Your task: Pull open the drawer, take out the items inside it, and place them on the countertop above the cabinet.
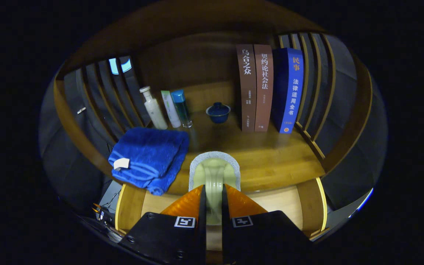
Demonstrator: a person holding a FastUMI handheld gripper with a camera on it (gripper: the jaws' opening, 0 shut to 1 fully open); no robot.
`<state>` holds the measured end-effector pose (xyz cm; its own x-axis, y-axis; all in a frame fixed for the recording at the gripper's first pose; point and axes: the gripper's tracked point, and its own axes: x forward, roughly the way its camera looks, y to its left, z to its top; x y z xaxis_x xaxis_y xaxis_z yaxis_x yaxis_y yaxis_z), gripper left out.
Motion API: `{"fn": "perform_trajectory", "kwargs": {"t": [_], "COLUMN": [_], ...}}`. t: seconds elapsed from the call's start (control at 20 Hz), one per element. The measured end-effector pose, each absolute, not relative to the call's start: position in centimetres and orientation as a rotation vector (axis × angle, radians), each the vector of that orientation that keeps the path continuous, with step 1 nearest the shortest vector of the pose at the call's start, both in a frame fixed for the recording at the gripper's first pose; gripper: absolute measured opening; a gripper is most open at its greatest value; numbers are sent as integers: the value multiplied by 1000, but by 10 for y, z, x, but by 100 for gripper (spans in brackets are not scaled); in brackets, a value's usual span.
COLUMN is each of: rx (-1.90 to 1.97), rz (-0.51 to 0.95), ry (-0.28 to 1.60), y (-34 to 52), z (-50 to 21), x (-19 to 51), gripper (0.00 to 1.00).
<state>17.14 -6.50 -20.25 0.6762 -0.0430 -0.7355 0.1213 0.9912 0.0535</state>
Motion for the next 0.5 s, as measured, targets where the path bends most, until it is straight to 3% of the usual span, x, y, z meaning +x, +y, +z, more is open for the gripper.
{"fn": "perform_trajectory", "kwargs": {"t": [0.5], "rx": [57], "rz": [-85], "ry": [883], "y": [-66], "z": [-235], "x": [263], "gripper": [22]}}
